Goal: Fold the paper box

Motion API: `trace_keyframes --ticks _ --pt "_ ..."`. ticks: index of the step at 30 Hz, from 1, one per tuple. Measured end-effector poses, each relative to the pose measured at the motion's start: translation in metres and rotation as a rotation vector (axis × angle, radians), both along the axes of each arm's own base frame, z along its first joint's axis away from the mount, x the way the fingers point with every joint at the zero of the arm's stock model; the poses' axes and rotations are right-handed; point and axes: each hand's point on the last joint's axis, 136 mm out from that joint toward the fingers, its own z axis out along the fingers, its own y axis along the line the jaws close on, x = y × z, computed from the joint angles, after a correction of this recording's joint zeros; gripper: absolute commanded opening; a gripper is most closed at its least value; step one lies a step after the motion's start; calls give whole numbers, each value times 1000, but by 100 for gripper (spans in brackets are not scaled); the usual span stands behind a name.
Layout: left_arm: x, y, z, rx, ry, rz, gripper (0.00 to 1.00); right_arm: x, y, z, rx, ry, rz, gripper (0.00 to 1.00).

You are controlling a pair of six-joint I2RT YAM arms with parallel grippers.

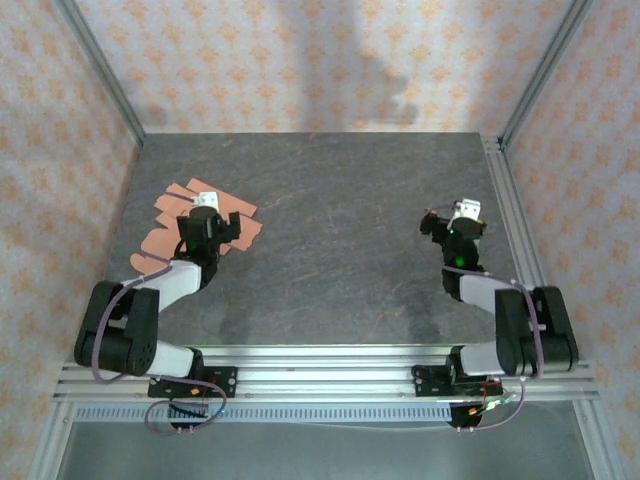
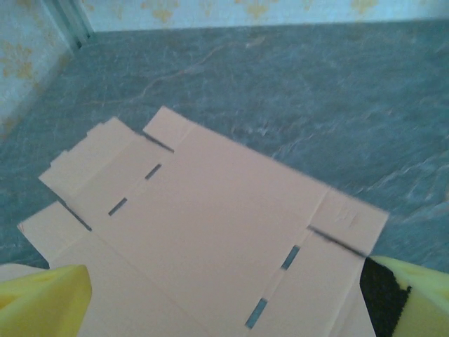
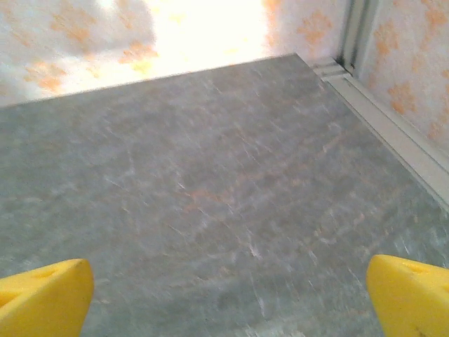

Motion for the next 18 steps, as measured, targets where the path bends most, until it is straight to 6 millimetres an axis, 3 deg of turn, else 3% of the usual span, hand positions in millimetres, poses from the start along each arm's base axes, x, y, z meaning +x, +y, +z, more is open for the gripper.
trace_keyframes --ticks 3,5,9,14,18 --pt "9 -1 31 -51 -49 31 100 9 19 33 -1 -30 73 99" --pt "16 1 46 -106 -58 78 100 13 44 50 -8 -37 150 99" --pt "32 9 54 -219 -25 183 100 15 100 62 -23 -14 313 99" --pt "40 27 14 -308 115 319 96 13 175 50 -45 60 511 99" --pt "38 36 -30 -342 261 405 89 9 217 30 -56 122 610 99"
